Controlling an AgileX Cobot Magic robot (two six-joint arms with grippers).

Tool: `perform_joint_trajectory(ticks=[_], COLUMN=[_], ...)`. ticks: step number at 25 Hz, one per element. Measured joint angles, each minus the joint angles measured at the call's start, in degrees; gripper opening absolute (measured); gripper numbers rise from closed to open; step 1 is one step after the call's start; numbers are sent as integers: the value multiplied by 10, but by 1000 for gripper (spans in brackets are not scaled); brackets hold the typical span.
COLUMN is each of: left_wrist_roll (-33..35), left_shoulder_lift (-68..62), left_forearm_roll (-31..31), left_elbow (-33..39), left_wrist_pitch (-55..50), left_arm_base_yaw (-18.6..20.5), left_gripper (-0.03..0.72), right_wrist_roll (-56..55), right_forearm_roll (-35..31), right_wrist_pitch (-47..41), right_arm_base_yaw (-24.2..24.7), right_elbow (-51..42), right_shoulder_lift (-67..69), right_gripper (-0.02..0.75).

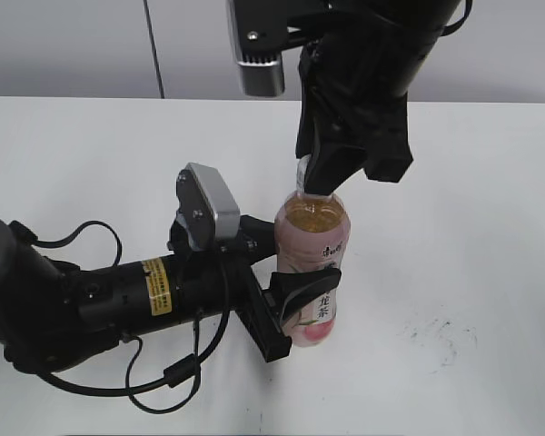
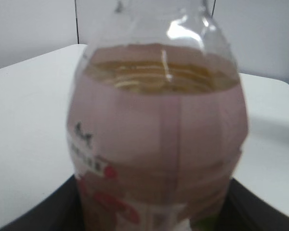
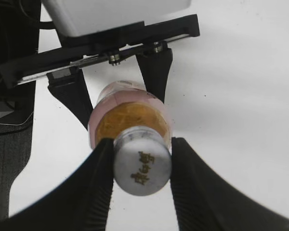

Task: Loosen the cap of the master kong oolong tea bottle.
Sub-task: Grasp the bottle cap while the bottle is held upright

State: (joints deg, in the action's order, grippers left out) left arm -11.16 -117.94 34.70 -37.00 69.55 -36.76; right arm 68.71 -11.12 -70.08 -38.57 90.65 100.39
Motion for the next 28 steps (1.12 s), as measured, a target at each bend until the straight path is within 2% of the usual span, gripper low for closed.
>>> perform_joint_trajectory(ticks=[3,4,9,13,17,23,25,28], left_wrist_roll=[0,0,-1,-1,-1,-2,-2,-2], left_shoulder_lift=[0,0,0,0,0,0,0,0], left_forearm_roll=[0,0,0,0,0,0,0,0], left_elbow=[0,0,0,0,0,0,0,0], left_wrist_pitch=[0,0,0,0,0,0,0,0], left_arm_base_yaw=[0,0,0,0,0,0,0,0], left_gripper=[389,389,389,389,389,389,389,389], right_wrist_roll=[-18,-24,-31,-76,-276,-680,-747,-786], right_forearm_roll=[0,-1,-22,-57,-62,-5,8,10], right_wrist_pitch=[0,0,0,0,6,4,3,3], right_arm_base_yaw=[0,0,0,0,0,0,0,0], right_elbow=[0,0,0,8,57,127,129,121], right_shoulder_lift=[0,0,0,0,0,0,0,0], right_gripper=[274,299,521,577,584,586,586,586])
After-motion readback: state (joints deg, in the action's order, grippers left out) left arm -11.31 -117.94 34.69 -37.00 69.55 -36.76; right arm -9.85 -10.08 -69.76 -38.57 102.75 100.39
